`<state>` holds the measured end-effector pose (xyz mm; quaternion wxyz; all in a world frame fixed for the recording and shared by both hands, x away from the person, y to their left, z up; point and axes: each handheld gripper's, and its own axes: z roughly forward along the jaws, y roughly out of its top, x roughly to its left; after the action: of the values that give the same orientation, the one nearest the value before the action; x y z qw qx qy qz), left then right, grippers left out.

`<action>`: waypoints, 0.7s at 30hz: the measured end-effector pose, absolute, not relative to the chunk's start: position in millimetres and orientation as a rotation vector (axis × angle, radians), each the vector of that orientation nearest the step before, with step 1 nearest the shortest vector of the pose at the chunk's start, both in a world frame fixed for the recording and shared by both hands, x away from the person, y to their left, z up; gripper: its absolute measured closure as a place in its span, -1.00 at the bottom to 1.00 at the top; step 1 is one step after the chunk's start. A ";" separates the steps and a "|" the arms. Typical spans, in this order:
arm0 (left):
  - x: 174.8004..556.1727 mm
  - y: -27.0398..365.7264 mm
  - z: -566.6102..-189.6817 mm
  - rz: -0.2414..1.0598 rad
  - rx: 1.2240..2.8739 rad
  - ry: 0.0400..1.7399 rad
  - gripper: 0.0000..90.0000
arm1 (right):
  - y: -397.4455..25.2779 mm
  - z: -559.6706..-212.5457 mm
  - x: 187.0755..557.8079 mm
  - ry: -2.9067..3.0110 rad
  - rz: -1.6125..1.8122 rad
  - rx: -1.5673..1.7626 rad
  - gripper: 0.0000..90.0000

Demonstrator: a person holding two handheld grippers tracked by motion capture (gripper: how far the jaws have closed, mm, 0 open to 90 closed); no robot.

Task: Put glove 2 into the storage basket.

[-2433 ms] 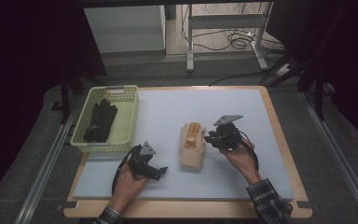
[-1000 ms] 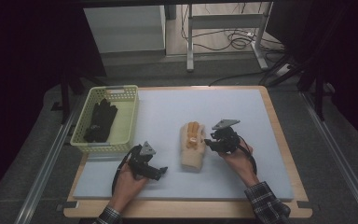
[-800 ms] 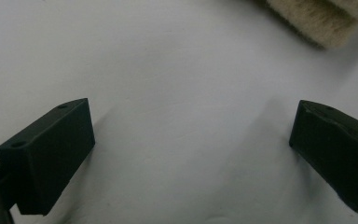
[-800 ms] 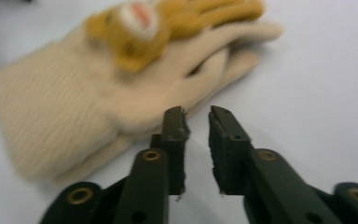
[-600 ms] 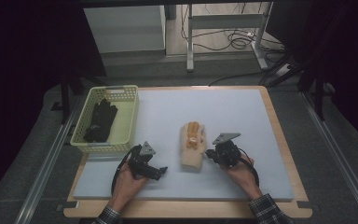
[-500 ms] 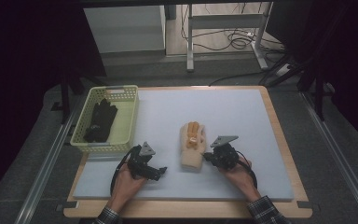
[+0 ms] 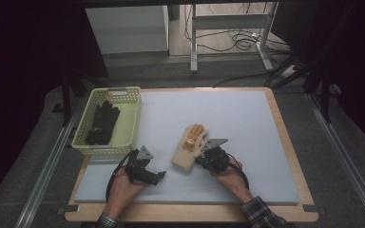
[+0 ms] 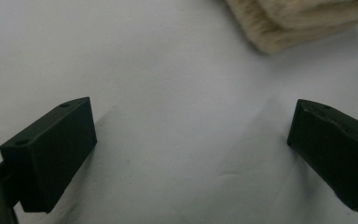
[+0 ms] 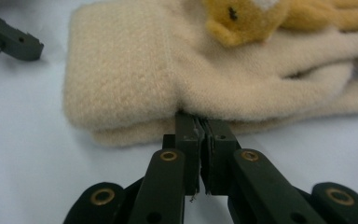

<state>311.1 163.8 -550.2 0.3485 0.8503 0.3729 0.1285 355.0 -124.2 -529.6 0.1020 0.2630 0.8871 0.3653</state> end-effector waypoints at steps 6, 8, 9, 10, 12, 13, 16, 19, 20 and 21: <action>310.9 163.4 -550.3 0.337 2.206 0.966 -0.97 | -108.7 -530.9 358.9 2.620 1.083 0.763 0.88; 310.9 163.3 -550.3 0.337 2.206 0.967 -0.97 | -106.5 -531.1 359.5 2.617 1.081 0.759 0.88; 310.9 163.3 -550.3 0.337 2.206 0.967 -0.97 | -104.2 -531.2 360.4 2.614 1.078 0.755 0.88; 310.9 163.3 -550.3 0.336 2.205 0.967 -0.97 | -102.1 -531.4 360.9 2.612 1.080 0.756 0.88; 311.0 163.1 -550.4 0.336 2.204 0.968 -0.98 | -97.8 -531.8 363.1 2.609 1.074 0.743 0.88; 311.0 163.3 -550.5 0.336 2.202 0.967 -0.98 | -96.2 -532.1 363.8 2.605 1.078 0.744 0.88; 310.8 163.6 -550.7 0.337 2.197 0.969 -0.97 | -93.8 -532.2 365.3 2.605 1.074 0.744 0.88; 311.0 163.7 -550.7 0.335 2.197 0.969 -0.97 | -89.8 -532.8 367.1 2.595 1.073 0.743 0.88; 311.2 163.9 -550.7 0.337 2.198 0.967 -0.97 | -88.5 -533.2 367.6 2.590 1.075 0.742 0.88; 311.2 163.9 -550.8 0.336 2.198 0.967 -0.97 | -87.1 -533.4 368.0 2.586 1.074 0.746 0.88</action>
<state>311.2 163.9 -550.8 0.3509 0.8488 0.3736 0.1299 368.0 -87.1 -533.4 0.1215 0.2553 0.8858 0.3679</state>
